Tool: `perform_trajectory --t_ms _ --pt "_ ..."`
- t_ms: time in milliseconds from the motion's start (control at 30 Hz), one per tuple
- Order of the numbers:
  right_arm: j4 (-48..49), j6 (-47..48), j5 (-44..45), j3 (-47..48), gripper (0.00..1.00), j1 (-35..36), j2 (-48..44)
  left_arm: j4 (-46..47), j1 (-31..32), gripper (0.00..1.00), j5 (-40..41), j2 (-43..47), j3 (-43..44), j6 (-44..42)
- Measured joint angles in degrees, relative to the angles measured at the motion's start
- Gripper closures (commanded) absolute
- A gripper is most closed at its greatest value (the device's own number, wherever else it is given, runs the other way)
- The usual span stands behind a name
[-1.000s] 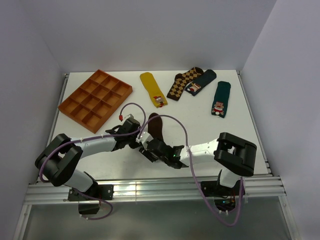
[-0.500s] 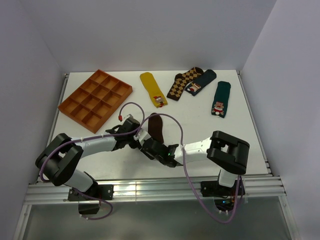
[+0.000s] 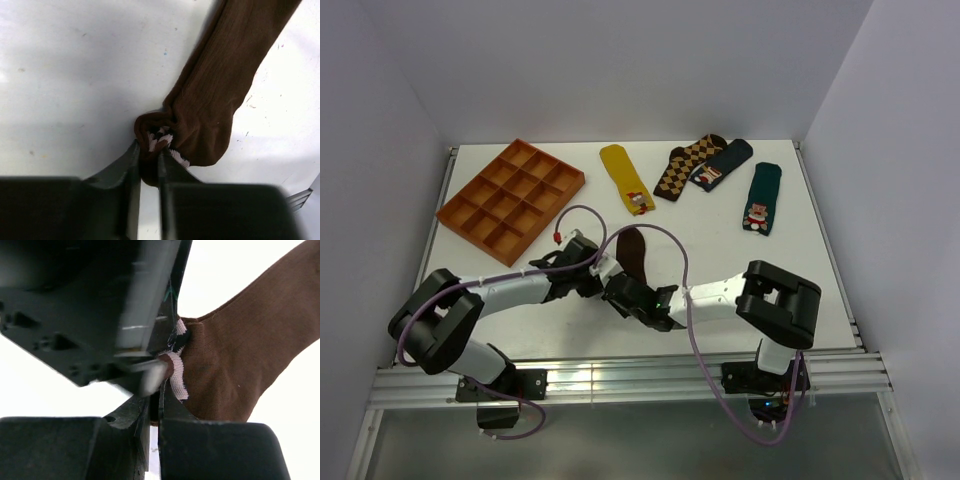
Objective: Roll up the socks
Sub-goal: Roll the sock at the center of the board.
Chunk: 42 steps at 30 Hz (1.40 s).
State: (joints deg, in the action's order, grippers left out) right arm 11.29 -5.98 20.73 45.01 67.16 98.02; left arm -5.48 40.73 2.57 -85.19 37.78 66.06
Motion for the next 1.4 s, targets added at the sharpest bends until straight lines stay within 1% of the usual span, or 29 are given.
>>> perform_trajectory --t_ms 67,100,167,200,300,333,567,733,900,1133,1400 --pt "-0.1 -1.2 -2.9 0.0 1.0 -1.1 -0.5 -0.4 0.0 0.68 0.5 1.0 -0.6 0.6" --pt "-0.1 -1.9 -4.6 -0.1 1.0 -1.8 -0.7 -0.7 0.0 0.61 0.9 1.8 -1.0 0.9" --pt "-0.1 -3.2 -8.7 -0.2 1.0 -3.5 -1.2 -1.4 0.0 0.5 1.4 3.5 -1.9 1.2" --pt "-0.1 -3.9 -10.9 -0.3 1.0 -4.4 -1.4 -1.6 0.0 0.42 1.8 4.6 -2.4 1.6" --pt "-0.1 -6.5 -17.9 -0.3 1.0 -7.6 -1.7 -2.0 0.0 0.31 3.3 7.9 -3.9 2.4" --pt "0.1 -7.5 -20.1 -0.3 1.0 -8.6 -1.7 -2.1 0.0 0.29 3.8 9.4 -4.5 2.5" --pt "2.4 -14.4 -38.1 -1.0 1.0 -17.6 -0.5 -1.0 0.1 0.29 4.9 17.2 -8.5 3.7" --pt "5.3 -19.8 -48.5 -1.9 1.0 -22.3 1.5 0.1 0.1 0.3 4.9 17.8 -10.7 3.9" --pt "9.2 -24.7 -54.7 -3.9 1.0 -25.2 3.0 2.1 0.1 0.32 4.8 17.6 -12.5 4.7" --pt "15.4 -30.7 -60.8 -4.9 1.0 -27.3 6.8 5.9 0.1 0.38 3.2 14.1 -12.6 5.3" --pt "20.2 -35.2 -65.8 -5.3 1.0 -29.3 10.0 9.6 0.2 0.4 2.2 11.9 -13.4 6.4"
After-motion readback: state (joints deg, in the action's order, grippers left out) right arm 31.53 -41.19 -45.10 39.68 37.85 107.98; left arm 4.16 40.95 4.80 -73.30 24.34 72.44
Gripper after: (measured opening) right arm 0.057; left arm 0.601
